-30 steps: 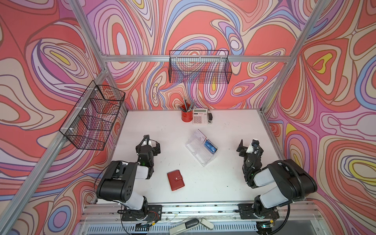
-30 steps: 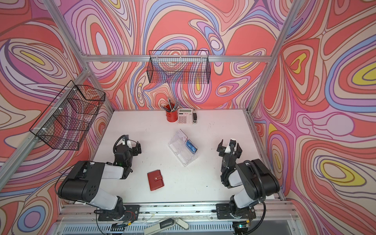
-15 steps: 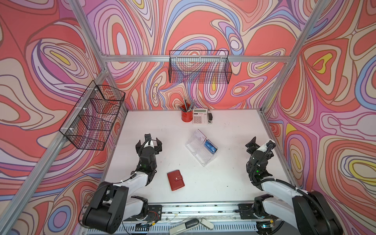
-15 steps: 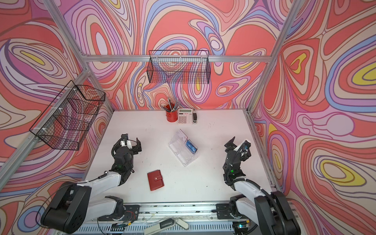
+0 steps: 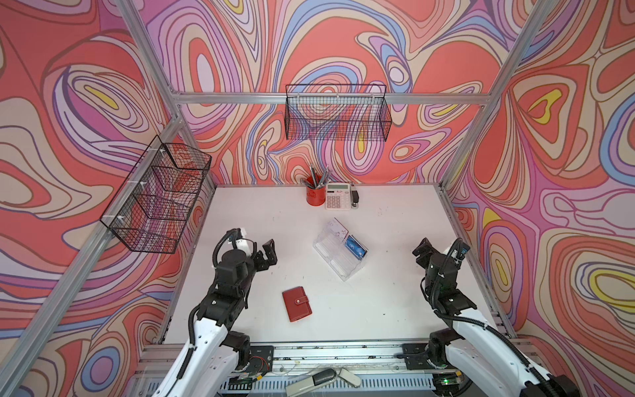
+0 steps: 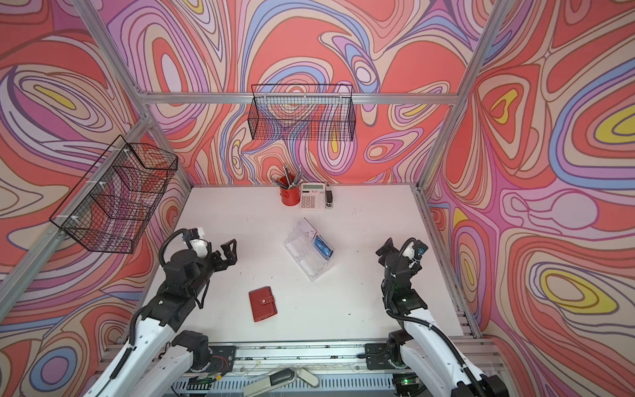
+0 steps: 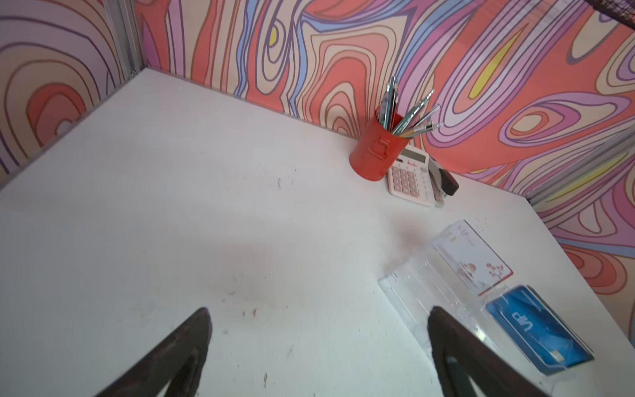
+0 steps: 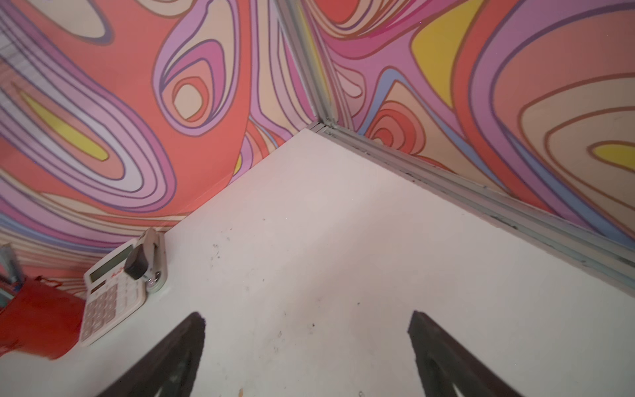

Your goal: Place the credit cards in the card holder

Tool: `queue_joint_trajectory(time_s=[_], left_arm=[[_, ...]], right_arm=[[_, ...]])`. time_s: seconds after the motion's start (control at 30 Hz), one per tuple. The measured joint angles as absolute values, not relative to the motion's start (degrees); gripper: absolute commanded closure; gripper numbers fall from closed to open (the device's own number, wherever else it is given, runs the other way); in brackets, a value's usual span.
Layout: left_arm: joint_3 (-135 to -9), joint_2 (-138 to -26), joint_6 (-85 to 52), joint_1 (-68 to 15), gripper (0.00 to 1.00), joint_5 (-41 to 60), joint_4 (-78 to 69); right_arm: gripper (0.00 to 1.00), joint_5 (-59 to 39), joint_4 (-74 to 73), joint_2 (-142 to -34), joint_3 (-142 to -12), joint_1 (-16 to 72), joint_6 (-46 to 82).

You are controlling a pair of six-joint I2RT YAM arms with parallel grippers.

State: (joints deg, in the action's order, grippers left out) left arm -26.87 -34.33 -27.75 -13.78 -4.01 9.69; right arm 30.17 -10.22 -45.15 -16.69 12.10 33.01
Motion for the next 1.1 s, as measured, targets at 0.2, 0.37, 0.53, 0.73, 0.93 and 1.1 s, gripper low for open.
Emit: queue_joint_trajectory(time_s=[0.2, 0.37, 0.53, 0.73, 0.93, 1.1], left_arm=[[-18.1, -27.1, -35.2, -13.8, 0.0, -6.2, 16.5], [-18.4, -27.1, -37.8, -13.8, 0.09, -5.0, 23.5], [-29.0, -29.3, -37.2, -13.9, 0.18, -4.6, 31.8], [-28.5, -35.9, -35.2, -13.9, 0.32, -3.8, 32.5], [-27.5, -37.3, -34.5, -13.9, 0.33, -2.0, 33.2], [-27.1, -34.3, -34.5, -13.9, 0.33, -1.5, 33.3]], right_arm=[[0.1, 13.0, -9.5, -48.5, -20.6, 12.1, 30.4], [0.12, 3.3, -9.4, -48.3, -23.3, 13.4, 31.5], [0.12, -2.0, -7.8, -47.2, -24.1, 17.4, 34.0], [0.12, -1.0, -6.8, -48.5, -29.2, 30.5, 36.4], [0.16, 9.1, -7.0, -59.7, -38.0, 48.7, 36.1], [0.17, 16.1, -6.9, -74.8, -46.6, 57.7, 35.9]])
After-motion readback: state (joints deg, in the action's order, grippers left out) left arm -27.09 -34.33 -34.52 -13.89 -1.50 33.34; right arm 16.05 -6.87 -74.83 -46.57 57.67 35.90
